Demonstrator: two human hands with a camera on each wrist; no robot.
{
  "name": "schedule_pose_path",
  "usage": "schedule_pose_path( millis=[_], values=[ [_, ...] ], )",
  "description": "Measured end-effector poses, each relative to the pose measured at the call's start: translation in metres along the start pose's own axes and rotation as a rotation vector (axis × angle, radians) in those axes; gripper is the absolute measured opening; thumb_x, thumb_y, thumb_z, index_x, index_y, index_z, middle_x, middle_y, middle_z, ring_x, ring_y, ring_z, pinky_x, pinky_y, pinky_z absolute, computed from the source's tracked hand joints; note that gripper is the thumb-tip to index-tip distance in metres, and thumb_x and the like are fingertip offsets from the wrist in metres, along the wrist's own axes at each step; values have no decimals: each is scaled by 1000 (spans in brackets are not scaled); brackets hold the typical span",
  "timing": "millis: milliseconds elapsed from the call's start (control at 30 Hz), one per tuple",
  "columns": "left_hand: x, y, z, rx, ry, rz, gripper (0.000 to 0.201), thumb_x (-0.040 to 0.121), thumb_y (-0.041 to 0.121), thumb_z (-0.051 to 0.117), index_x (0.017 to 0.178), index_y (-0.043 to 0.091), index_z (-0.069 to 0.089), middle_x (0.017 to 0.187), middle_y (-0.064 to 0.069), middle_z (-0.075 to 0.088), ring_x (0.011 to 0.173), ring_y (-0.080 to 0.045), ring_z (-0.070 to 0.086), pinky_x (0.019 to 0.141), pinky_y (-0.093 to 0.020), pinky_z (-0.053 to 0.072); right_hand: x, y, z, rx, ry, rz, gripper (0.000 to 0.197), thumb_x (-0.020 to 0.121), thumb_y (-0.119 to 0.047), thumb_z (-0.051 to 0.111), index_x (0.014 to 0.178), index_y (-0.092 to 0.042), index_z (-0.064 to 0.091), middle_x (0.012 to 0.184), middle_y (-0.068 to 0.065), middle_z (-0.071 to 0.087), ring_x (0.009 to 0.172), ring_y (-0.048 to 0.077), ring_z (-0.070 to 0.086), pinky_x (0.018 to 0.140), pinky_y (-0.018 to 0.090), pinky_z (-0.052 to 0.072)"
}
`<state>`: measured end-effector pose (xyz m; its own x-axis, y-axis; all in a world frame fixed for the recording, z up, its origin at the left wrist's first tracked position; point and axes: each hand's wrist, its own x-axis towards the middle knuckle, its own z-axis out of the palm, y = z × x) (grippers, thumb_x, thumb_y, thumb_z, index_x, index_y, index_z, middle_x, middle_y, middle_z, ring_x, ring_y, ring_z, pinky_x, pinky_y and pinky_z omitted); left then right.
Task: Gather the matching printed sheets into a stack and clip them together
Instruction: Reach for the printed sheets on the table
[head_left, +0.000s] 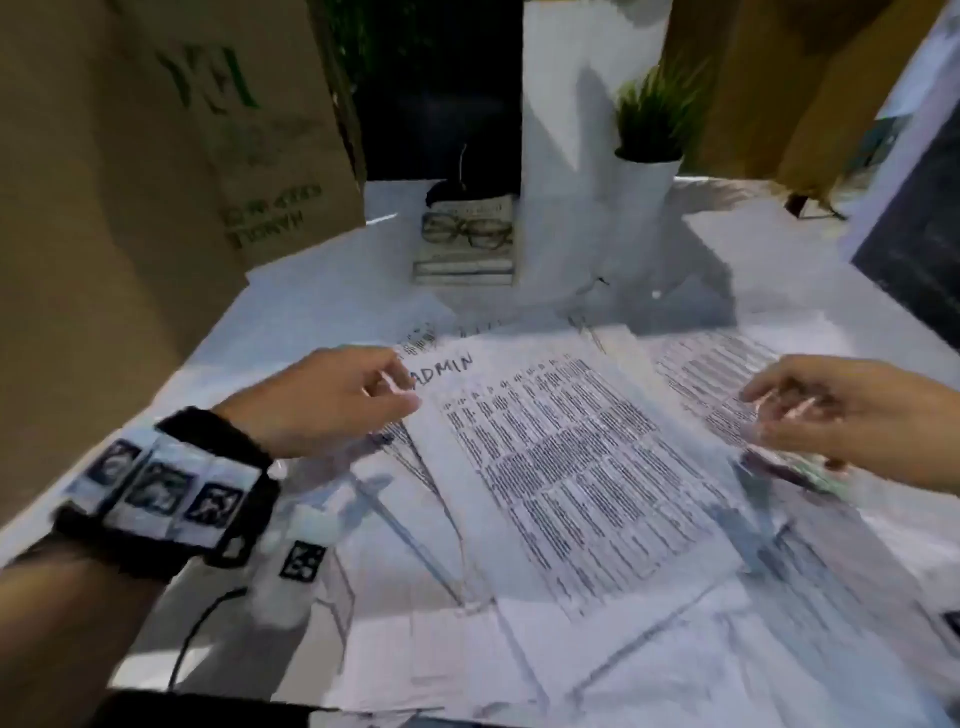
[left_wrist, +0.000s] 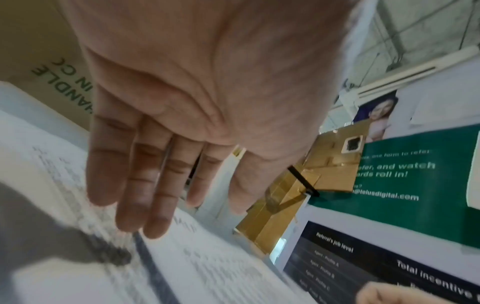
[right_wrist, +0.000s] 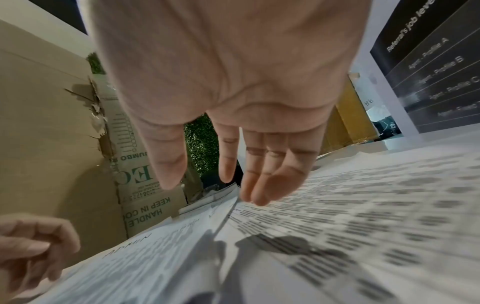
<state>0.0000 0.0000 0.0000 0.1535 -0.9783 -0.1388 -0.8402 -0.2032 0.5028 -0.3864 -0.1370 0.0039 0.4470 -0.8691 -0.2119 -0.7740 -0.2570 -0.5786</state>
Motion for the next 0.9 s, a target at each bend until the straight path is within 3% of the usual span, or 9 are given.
schedule_pose_path(
  millis=[67,167,367,467,567,633,733,833,900],
  values=[
    [-4,8,9,58,-82,-62,35,93,49,60,116,22,61,105,1,73,90,-14,67,81,-28,52,0,-25,19,11,38,32,42,69,-52,75,102,-30,61,93,2,67,77,17,64,67,32,51],
    [1,16,26,155,-100,-133,40,93,53,59,120,24,56,111,1,65,93,-17,62,84,-32,51,19,-39,41,-22,27,57,59,74,-51,75,119,-21,53,99,-1,64,83,19,62,75,31,48],
    [4,31,44,-362,-63,-226,33,91,36,69,117,24,52,94,-10,71,71,-22,60,62,-34,49,49,-57,72,72,72,146,83,73,-41,81,139,-14,41,142,7,49,127,26,49,99,33,39],
    [4,36,46,-363,-78,-157,37,91,39,69,121,25,53,114,-3,67,91,-16,66,80,-40,57,55,-58,72,87,107,133,61,70,-29,84,122,-10,58,118,6,64,107,23,60,87,29,47],
    [-4,37,44,-196,-17,-122,52,92,42,65,137,25,45,139,4,52,117,-11,57,95,-28,49,49,-50,67,123,212,-28,16,74,-26,81,79,-18,68,68,-7,61,62,7,56,51,14,40],
    [-9,34,44,-218,51,-144,68,92,39,68,148,23,32,151,-1,43,120,-14,54,94,-27,44,42,-46,64,218,276,-144,28,77,-26,79,59,-21,58,52,-12,52,48,2,46,44,13,30],
    [-7,30,41,-504,128,-165,88,86,30,77,152,20,20,151,-7,40,103,-13,58,86,-29,49,31,-41,55,395,276,-289,33,81,-35,74,66,-8,64,59,-5,55,56,9,47,58,24,36],
    [-1,28,35,-959,201,-141,111,48,34,98,138,15,38,137,-12,53,97,-19,62,77,-30,48,21,-41,47,645,246,-337,34,84,-36,67,71,-4,70,65,-5,61,66,8,55,62,15,42],
    [-1,33,32,-1039,165,-63,81,56,30,93,126,7,60,123,-11,68,93,-21,67,78,-31,50,18,-41,40,824,261,-320,30,85,-24,63,72,1,71,64,-2,68,63,9,62,55,9,46]
  ],
)
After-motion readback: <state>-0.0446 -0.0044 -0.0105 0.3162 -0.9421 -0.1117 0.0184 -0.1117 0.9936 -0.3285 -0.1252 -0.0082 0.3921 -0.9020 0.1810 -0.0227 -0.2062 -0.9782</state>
